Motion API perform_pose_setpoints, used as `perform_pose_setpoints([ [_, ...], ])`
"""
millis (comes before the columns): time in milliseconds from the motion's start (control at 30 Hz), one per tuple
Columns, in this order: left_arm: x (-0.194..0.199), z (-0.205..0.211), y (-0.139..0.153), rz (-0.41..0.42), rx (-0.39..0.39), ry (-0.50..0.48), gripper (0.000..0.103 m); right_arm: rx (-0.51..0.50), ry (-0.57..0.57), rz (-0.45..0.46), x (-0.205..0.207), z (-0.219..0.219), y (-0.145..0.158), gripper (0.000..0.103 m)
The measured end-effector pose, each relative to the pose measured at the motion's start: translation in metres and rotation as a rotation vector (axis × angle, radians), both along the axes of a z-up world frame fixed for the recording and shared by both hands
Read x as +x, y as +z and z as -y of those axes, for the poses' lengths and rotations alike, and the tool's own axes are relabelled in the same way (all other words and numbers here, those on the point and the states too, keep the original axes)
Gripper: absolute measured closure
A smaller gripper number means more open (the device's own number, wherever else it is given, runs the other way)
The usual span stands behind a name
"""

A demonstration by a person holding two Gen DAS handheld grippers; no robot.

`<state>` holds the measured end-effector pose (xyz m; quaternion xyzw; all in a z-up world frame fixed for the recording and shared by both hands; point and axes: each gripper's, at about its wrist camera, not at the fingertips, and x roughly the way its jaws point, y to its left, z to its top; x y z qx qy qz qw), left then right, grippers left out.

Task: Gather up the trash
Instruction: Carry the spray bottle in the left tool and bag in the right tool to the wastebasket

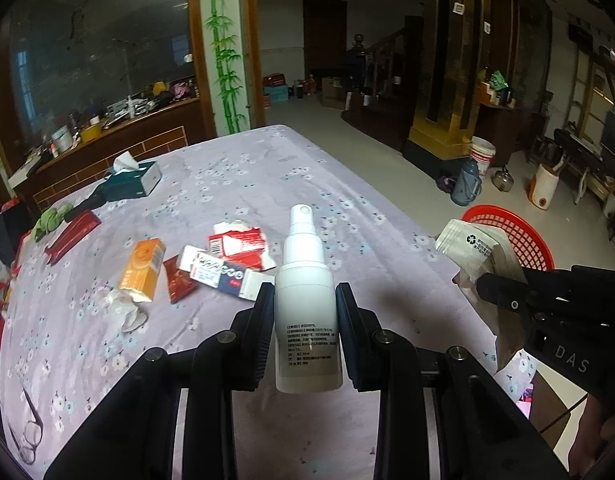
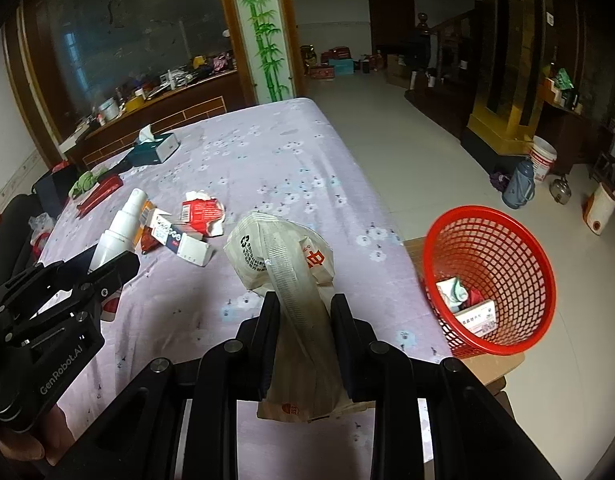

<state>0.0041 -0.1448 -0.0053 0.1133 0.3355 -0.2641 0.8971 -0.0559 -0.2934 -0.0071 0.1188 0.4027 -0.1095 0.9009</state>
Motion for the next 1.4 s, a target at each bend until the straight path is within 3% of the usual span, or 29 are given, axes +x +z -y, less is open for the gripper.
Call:
perform_pose_setpoints([
  [1400, -0.022, 0.089, -0.016, -0.030, 0.022, -0.210, 0.074, 0.018, -0.191, -0.024, -0.050, 0.073, -0.008, 0.075],
])
